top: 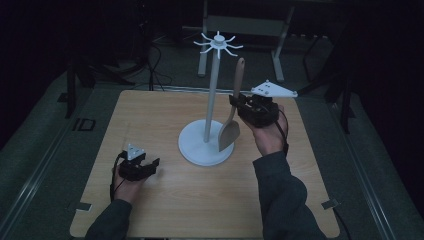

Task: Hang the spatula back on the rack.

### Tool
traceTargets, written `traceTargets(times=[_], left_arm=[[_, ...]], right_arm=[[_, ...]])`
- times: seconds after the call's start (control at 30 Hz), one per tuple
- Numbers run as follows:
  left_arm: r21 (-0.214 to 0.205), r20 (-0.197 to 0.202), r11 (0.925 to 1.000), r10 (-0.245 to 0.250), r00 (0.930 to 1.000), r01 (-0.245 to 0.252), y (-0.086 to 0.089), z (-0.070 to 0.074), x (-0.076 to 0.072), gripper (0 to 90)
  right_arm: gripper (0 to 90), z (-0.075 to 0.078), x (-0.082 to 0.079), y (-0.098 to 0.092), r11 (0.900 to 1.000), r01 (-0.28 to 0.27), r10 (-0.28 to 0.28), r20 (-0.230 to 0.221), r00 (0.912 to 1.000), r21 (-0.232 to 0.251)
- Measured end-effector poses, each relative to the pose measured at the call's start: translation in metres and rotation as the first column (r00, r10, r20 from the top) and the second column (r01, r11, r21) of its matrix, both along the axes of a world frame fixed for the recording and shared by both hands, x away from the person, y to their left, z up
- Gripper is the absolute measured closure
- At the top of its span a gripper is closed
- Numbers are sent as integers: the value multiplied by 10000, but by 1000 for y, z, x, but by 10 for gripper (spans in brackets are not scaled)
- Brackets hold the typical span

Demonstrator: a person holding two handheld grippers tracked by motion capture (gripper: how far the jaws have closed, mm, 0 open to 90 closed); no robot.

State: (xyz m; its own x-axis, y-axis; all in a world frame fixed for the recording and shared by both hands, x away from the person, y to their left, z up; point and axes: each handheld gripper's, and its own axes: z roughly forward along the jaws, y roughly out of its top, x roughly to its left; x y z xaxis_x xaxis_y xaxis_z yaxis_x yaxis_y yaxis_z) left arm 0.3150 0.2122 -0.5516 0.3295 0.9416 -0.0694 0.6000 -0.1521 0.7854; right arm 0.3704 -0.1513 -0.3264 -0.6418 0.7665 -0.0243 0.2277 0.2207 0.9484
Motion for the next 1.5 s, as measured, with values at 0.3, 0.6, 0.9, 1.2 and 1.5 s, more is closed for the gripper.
traceTargets(times=[0.3,0.6,0.9,1.2,1.5], left_arm=[[9,-7,10000,-15,10000,15,0,0,0,393],[4,20,10000,1,10000,-1,0,0,0,393],[11,46,10000,23,10000,-23,1,0,0,393],[21,54,10000,13,10000,-13,1,1,0,393],[6,48,10000,18,10000,-18,1,1,0,393]], right_arm=[[763,9,8,5,9996,13,-18,-185,9998,-273],[763,9,16,9,9993,-47,32,-412,9991,-384],[762,10,22,15,9989,-354,330,-712,9969,-320],[757,13,28,19,9977,-481,435,-916,9948,-483],[456,17,23,14,9999,-136,130,-557,9984,-101]])
